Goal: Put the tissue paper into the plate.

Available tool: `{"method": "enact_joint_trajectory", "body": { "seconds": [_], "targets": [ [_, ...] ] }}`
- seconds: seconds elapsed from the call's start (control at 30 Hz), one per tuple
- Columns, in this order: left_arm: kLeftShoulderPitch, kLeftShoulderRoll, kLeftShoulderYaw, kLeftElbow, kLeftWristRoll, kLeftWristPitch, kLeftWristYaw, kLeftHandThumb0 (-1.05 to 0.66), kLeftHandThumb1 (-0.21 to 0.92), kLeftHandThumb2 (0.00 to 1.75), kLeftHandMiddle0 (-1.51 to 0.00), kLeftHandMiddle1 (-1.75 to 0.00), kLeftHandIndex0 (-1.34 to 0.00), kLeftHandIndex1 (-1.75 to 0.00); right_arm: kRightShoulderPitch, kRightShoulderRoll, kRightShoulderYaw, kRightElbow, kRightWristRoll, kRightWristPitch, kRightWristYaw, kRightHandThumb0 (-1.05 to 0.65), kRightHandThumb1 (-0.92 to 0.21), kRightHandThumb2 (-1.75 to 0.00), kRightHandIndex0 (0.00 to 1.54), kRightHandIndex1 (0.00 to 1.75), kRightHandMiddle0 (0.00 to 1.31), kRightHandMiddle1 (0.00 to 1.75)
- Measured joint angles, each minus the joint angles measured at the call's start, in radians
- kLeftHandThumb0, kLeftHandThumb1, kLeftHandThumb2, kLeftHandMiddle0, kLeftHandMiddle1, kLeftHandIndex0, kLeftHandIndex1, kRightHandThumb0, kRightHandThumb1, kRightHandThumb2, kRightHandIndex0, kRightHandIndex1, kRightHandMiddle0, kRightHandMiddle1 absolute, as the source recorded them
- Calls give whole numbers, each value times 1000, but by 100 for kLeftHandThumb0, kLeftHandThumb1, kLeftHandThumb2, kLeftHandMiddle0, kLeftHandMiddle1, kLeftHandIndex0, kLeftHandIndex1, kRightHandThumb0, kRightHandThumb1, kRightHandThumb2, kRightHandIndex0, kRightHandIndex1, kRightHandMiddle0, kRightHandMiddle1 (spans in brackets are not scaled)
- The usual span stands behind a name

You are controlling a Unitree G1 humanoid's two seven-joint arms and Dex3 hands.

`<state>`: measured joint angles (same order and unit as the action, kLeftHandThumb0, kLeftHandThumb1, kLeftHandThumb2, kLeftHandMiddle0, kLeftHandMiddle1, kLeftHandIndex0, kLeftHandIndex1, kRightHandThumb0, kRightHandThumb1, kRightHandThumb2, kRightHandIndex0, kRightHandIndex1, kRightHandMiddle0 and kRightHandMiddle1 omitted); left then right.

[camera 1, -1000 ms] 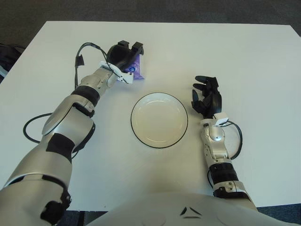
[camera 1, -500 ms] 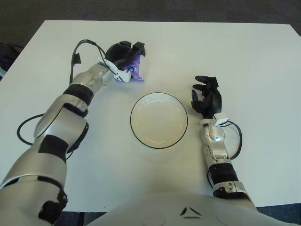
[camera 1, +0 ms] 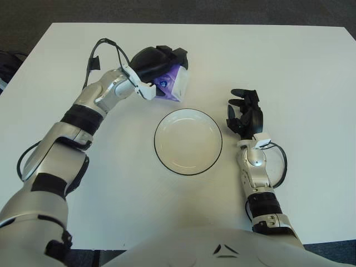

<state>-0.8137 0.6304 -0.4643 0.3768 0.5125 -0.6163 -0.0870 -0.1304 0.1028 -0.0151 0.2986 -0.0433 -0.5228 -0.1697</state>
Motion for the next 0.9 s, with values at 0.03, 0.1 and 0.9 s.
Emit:
{"method": "enact_joint_trajectory", "body": {
  "seconds": [0.03,0.1,0.9],
  "targets": [
    [15,7,6,-30,-13,-4,-19,0,4,163,-81,-173,-60,-175,1,0,-1,0,0,0,0,38,-64,-81,46,161,21,131],
    [37,15,17,-74,-34,-12,-48,0,6,162,-80,-174,-59,-175,2,0,-1,0,0,0,0,38,-64,-80,46,161,22,130],
    [149,33,103,-355,-120,-16,-258,0,10,157,-77,-173,-54,-175,1,-1,-1,1,0,-1,2,37,-70,-69,45,158,23,129]
  ]
}}
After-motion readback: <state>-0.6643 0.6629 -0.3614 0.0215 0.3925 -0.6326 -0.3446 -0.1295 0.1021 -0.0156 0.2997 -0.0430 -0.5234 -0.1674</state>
